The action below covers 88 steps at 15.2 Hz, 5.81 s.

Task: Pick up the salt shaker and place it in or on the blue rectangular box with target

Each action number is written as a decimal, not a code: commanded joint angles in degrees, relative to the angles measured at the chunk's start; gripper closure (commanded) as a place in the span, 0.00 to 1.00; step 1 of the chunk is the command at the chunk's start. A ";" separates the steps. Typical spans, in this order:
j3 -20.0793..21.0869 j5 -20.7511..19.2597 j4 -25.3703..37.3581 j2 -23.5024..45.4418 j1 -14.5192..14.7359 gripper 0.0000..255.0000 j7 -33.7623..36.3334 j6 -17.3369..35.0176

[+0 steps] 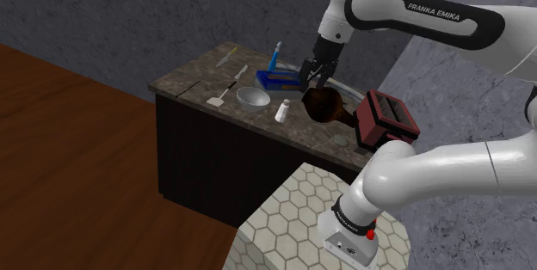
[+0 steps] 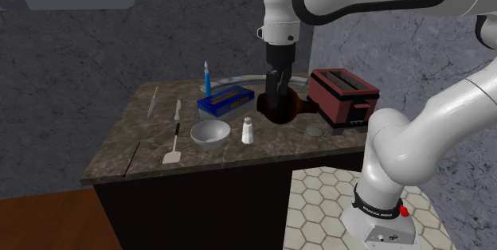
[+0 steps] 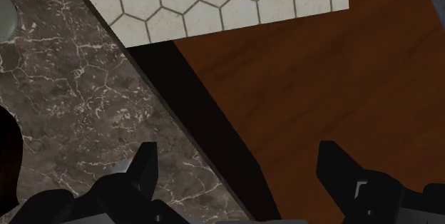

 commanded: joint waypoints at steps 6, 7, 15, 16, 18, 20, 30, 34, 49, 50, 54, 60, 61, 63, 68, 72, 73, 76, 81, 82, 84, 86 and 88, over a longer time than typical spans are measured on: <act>-4.50 -3.53 -6.53 1.26 -1.12 0.00 -6.35 11.28; -5.47 -4.18 -7.55 1.88 -1.33 0.00 -7.61 13.65; -14.01 -7.59 -11.99 11.48 -2.16 0.00 -18.18 33.59; -15.18 -7.62 -12.05 13.22 -2.03 0.00 -19.65 36.13; -17.60 -7.23 -11.82 17.01 -1.54 0.00 -22.82 41.14; -20.17 -6.04 -11.15 21.16 -0.64 0.00 -26.41 46.01; -24.72 0.44 -10.80 32.15 2.82 0.00 -33.84 57.60; -24.70 0.45 -10.80 32.15 2.80 0.00 -33.84 57.60; -24.49 -0.11 -10.55 31.45 2.58 1.00 -33.39 56.70; -24.29 -0.62 -10.28 30.77 2.38 1.00 -32.98 55.80; -23.50 -2.24 -9.05 28.22 1.70 1.00 -31.60 52.21; -22.39 -3.77 -6.83 24.96 0.98 1.00 -30.16 46.89; -22.21 -3.95 -6.41 24.48 0.89 1.00 -29.97 46.01; -21.87 -4.26 -5.54 23.56 0.74 1.00 -29.63 44.27; -21.08 -4.79 -3.17 21.59 0.47 1.00 -28.95 39.99; -20.50 -5.02 -1.06 20.30 0.35 1.00 -28.54 36.64; -20.37 -5.06 -0.51 20.02 0.34 1.00 -28.46 35.82; -19.98 -5.13 1.22 19.27 0.31 1.00 -28.23 33.36; -19.43 -5.14 4.05 18.39 0.33 1.00 -27.96 29.68; -20.49 -4.42 6.09 20.54 0.61 1.00 -29.25 29.77; -22.61 -2.63 10.35 24.91 1.20 1.00 -31.97 29.74; -24.65 -0.37 14.87 29.42 1.66 1.00 -34.86 29.43; -26.54 2.38 19.67 34.13 1.86 1.00 -37.93 28.78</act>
